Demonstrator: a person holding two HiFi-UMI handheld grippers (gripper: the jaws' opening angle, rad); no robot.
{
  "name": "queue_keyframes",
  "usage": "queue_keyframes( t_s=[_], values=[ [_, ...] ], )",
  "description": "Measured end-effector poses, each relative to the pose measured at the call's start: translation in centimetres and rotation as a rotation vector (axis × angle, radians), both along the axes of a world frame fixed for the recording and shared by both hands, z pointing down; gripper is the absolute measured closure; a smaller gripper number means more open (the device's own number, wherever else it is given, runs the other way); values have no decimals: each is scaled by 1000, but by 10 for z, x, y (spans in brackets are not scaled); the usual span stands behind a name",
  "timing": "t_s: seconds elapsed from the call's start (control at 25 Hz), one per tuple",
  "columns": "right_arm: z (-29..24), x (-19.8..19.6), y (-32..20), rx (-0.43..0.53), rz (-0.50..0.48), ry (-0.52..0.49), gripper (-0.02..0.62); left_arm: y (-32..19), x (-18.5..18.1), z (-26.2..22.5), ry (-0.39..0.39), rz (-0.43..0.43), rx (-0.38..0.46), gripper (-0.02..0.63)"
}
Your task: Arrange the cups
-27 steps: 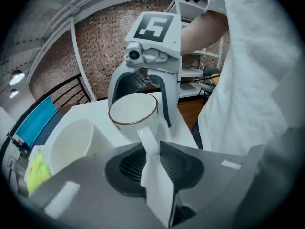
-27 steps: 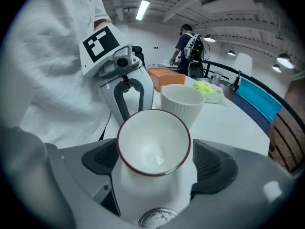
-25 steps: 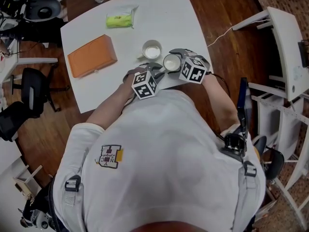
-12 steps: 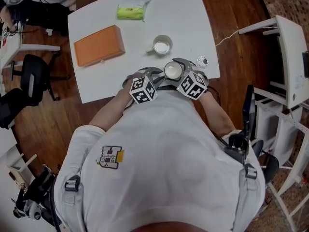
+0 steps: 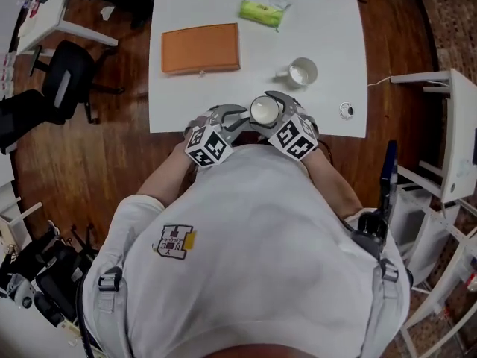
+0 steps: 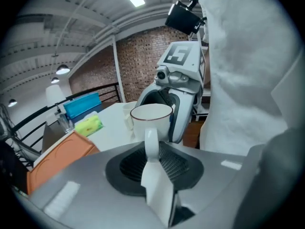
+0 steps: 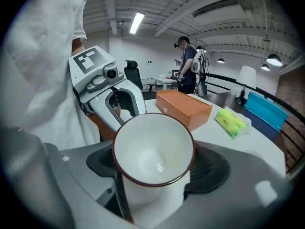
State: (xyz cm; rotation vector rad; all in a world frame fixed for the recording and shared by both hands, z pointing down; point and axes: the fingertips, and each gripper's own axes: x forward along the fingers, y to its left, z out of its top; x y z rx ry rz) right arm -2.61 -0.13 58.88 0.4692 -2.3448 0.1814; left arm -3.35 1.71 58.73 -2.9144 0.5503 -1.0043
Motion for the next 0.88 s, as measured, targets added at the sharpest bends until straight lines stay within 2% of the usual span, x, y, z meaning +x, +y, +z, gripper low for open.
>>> queue_keyframes(
  t_s=[0.28,0.44,0.64,0.88],
  values=[
    [-46,-91,-46,79,-174,13,202,-46,-88,-46,85,-189,118,528],
    [-66,-140,-86,83,-234,29,202,-85,-137,-63,114,-260,134,528],
    [-79,-191,-136,80,-258,34,201,-136,-187,-74,117,-295,128,528],
    [-68,-230,-183,53,-239,37,201,-185,-226,-70,96,-275,103,531]
  ],
)
